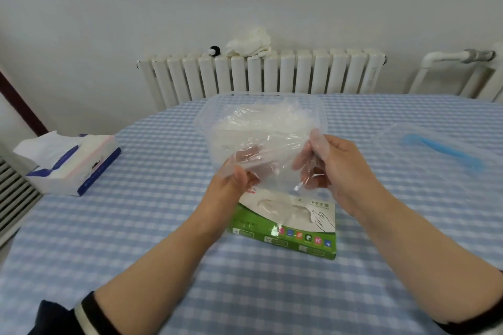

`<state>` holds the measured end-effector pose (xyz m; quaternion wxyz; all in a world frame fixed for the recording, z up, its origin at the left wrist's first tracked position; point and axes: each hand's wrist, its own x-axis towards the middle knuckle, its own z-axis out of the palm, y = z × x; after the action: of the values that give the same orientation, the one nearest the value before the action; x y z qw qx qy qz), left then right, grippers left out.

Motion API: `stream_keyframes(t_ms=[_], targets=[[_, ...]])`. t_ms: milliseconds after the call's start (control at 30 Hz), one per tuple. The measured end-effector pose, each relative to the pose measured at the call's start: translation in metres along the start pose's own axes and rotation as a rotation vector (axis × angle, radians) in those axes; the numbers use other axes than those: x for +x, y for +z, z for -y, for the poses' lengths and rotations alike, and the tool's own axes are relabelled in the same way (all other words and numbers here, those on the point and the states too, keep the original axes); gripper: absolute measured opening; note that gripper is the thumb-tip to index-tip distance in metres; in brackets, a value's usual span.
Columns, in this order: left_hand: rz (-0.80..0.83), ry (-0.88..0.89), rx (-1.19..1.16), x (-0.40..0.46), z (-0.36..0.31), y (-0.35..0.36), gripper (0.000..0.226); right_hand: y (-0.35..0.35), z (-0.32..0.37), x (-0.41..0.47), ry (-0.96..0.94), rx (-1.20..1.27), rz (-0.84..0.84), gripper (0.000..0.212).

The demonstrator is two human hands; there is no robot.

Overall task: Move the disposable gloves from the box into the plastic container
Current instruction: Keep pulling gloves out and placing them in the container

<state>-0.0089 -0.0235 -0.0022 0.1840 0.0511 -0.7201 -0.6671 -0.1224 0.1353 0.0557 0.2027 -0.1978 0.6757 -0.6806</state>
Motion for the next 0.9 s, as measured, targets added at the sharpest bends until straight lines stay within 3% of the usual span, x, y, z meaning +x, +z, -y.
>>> stream_keyframes(t_ms=[33, 167, 234, 300, 400, 600, 901], targets=[[0.045, -0.051, -0.184, -0.003, 0.0, -0.002, 0.06, 0.0, 0.0, 0.0, 0.0, -0.002, -0.002, 0.044], [0.187, -0.198, -0.615, 0.015, -0.02, -0.006, 0.115, -0.001, -0.002, 0.004, -0.023, -0.032, -0.03, 0.043], [0.229, -0.209, -0.764, 0.019, -0.029, -0.012, 0.108, -0.003, -0.004, 0.005, -0.042, -0.064, -0.064, 0.04], [0.134, -0.287, -0.798, 0.025, -0.04, -0.007, 0.077, -0.005, -0.005, 0.006, -0.063, -0.123, -0.098, 0.038], [-0.039, -0.316, -0.485, 0.041, -0.054, 0.004, 0.029, -0.008, -0.005, 0.01, -0.081, -0.146, -0.144, 0.037], [-0.159, -0.158, 0.204, 0.095, -0.084, 0.011, 0.027, -0.016, -0.003, 0.018, 0.002, 0.064, -0.269, 0.037], [-0.254, -0.219, 0.715, 0.183, -0.073, -0.004, 0.018, -0.03, 0.005, 0.025, 0.059, 0.406, -0.38, 0.034]])
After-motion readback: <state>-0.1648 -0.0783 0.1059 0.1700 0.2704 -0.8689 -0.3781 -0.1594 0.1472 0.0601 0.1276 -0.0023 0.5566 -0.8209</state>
